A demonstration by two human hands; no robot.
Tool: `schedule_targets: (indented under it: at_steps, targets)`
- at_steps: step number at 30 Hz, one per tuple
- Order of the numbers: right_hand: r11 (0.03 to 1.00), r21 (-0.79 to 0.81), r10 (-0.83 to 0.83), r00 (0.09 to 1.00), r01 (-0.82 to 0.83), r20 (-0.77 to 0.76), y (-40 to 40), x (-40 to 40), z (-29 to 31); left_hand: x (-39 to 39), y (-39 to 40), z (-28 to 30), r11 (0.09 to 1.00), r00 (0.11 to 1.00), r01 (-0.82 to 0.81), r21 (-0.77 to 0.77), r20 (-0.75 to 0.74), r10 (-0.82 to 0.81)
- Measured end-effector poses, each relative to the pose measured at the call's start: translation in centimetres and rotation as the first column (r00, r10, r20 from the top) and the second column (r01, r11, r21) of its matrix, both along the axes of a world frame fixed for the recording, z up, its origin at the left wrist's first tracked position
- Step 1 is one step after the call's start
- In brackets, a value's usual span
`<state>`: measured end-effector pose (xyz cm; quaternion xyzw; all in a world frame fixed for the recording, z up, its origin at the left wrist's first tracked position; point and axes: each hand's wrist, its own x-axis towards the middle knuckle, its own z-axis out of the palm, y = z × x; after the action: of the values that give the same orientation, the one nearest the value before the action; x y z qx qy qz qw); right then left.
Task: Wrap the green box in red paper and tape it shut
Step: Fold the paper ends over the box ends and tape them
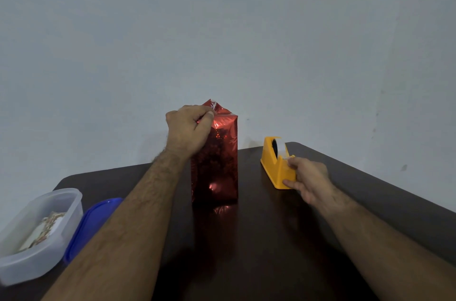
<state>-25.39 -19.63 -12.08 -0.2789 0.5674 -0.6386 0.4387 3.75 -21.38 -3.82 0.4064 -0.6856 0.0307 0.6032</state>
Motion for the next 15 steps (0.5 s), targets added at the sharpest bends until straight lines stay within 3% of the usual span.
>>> schedule_targets:
  at_steps: [11,15]
  targets:
    - [0.997,0.058,-0.048,0.998,0.046,0.038,0.7,0.8,-0.7,0.1,-0.5,0.0,1.000,1.000,0.022,0.006,-0.003,-0.022]
    - [0.995,0.068,-0.078,0.997,0.079,-0.013,1.0,0.8,-1.5,0.2,-0.4,0.0,1.000,1.000,0.023,0.014,0.003,-0.023]
